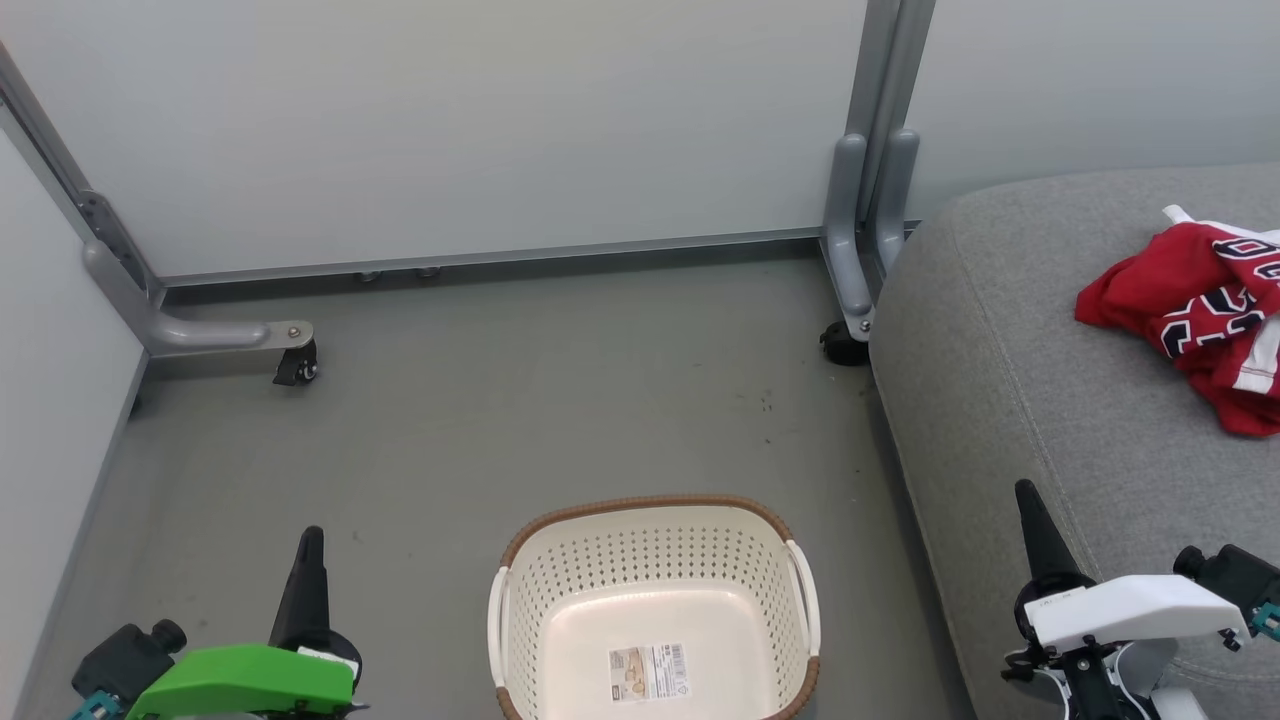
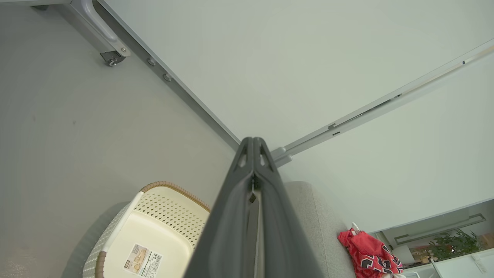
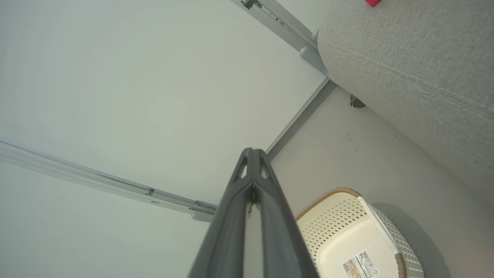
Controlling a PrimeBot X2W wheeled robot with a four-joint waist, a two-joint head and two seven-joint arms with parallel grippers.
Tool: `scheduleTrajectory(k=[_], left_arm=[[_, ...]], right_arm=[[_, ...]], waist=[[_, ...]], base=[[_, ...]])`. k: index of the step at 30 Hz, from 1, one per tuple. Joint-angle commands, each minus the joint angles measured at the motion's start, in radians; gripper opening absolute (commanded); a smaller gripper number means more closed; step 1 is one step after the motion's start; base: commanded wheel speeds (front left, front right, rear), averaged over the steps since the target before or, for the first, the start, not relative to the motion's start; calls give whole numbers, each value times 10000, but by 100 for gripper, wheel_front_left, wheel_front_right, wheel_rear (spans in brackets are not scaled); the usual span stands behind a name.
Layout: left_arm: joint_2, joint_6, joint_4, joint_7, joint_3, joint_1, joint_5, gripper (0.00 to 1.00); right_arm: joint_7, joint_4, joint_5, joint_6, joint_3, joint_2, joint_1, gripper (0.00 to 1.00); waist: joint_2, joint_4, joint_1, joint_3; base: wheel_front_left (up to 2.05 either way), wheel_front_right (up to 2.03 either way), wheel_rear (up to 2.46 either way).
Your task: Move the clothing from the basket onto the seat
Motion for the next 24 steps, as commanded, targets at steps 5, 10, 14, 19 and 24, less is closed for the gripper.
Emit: scheduleTrajectory(k=[5,10,14,19,24], left_arm=[[52,-76,-61,180,165,-384,-722,0],[52,-107,-33,318,260,-470,-1262,0],[50,-129,-12,421,337,-543,-1665,0],[47,-147,15,547,422,-605,-2133,0],[42,-163,41,682,499,-705,-2587,0]], right_arm=[[181,-31,731,4,-110,-32,-316,0],[320,-8,1262,4,-180,-32,-410,0],[426,11,1658,4,-230,-32,-451,0],[544,35,2120,4,-288,-31,-506,0],[670,57,2589,4,-353,-28,-586,0]], waist=[[0,-7,0,37],[0,-13,0,71],[0,-17,0,98],[0,-23,0,131],[0,-29,0,166]], base=[[0,0,0],[0,0,0],[0,0,0],[0,0,0],[0,0,0]])
